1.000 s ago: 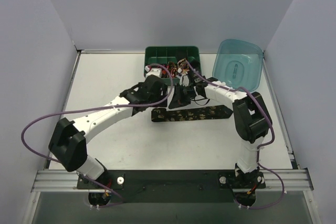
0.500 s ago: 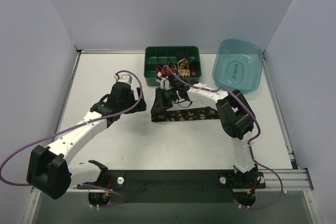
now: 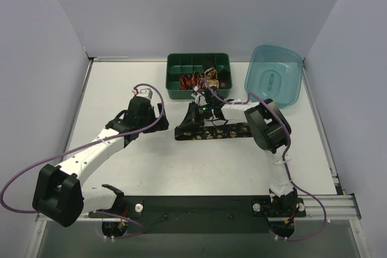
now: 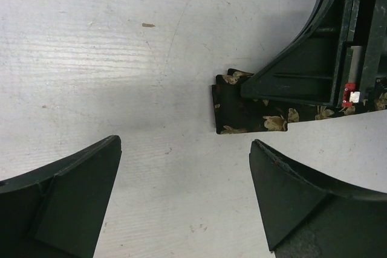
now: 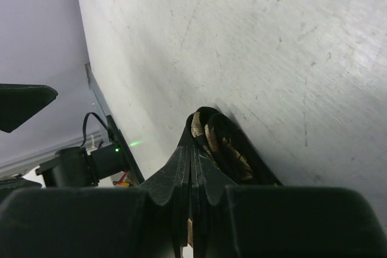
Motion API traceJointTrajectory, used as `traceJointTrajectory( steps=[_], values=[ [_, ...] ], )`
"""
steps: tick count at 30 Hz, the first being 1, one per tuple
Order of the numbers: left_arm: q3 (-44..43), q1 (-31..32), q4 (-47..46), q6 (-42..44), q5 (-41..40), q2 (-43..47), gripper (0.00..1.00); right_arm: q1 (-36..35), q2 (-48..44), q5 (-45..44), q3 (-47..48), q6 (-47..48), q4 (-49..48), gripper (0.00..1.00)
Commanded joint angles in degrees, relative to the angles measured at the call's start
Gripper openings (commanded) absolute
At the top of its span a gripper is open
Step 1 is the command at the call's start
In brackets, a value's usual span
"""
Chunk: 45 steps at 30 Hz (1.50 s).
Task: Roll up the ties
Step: Roll the tie at the center of the board.
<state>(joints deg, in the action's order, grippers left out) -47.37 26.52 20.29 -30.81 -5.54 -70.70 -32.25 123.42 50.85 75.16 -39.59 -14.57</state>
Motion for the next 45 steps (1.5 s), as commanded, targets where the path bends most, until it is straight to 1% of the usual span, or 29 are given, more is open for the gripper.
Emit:
traceJointTrajectory(
  steps=[1,9,14,21,26,30,32,35,39,40,41,42,45],
  values=[
    [-0.09,-0.42,-3.16,0.31,0.88,-0.49,0.97,-0.01,1.13,2.06,-2.55,-2.59,-6.52,0.0],
    [0.0,-0.42,-3.77,0.22,0.97,-0.41,0.97,0.61,-0.72,1.44,-2.29,-2.24,-6.53,0.0],
    [-0.17,-0.51,-4.47,0.4,2.2,-0.5,0.97,1.49,-5.19,1.18,-0.89,-2.24,-5.12,0.0],
    [0.53,-1.56,-6.14,-0.48,5.54,-1.63,0.97,2.37,-10.47,-0.4,-0.01,-0.22,-0.21,0.0],
    [1.58,-2.44,-8.95,-0.92,11.86,-2.43,0.97,2.98,-12.32,-1.98,-0.8,2.5,3.84,0.0],
    [1.76,-3.32,-9.57,-2.06,13.62,-5.41,0.95,3.51,-13.72,-2.51,-2.99,3.82,6.03,0.0],
    [2.11,-4.02,-10.36,-2.68,14.94,-7.16,0.95,3.51,-14.69,-3.74,-4.05,6.36,7.97,0.0],
    [3.25,-5.25,-13.6,-4.25,18.19,-9.54,0.95,3.42,-15.39,-5.84,-5.01,8.82,11.66,0.0],
    [4.57,-6.39,-18.26,-6.1,22.49,-12.79,0.95,2.9,-15.57,-8.22,-5.11,10.94,14.12,0.0],
    [4.66,-6.66,-19.4,-6.54,23.11,-13.58,0.95,2.72,-15.75,-9.7,-5.02,11.64,14.3,0.0],
    [4.83,-6.83,-19.42,-6.98,23.64,-14.98,0.95,2.28,-15.92,-10.41,-4.93,12.17,16.74,0.0],
    [4.75,-6.84,-21.59,-7.25,24.26,-15.69,0.95,2.11,-16.01,-11.12,-4.76,13.13,17.29,0.0],
    [4.49,-6.92,-23.02,-7.86,24.96,-18.51,0.95,1.49,-15.84,-13.05,-4.14,14.28,18.87,0.0]
  ],
)
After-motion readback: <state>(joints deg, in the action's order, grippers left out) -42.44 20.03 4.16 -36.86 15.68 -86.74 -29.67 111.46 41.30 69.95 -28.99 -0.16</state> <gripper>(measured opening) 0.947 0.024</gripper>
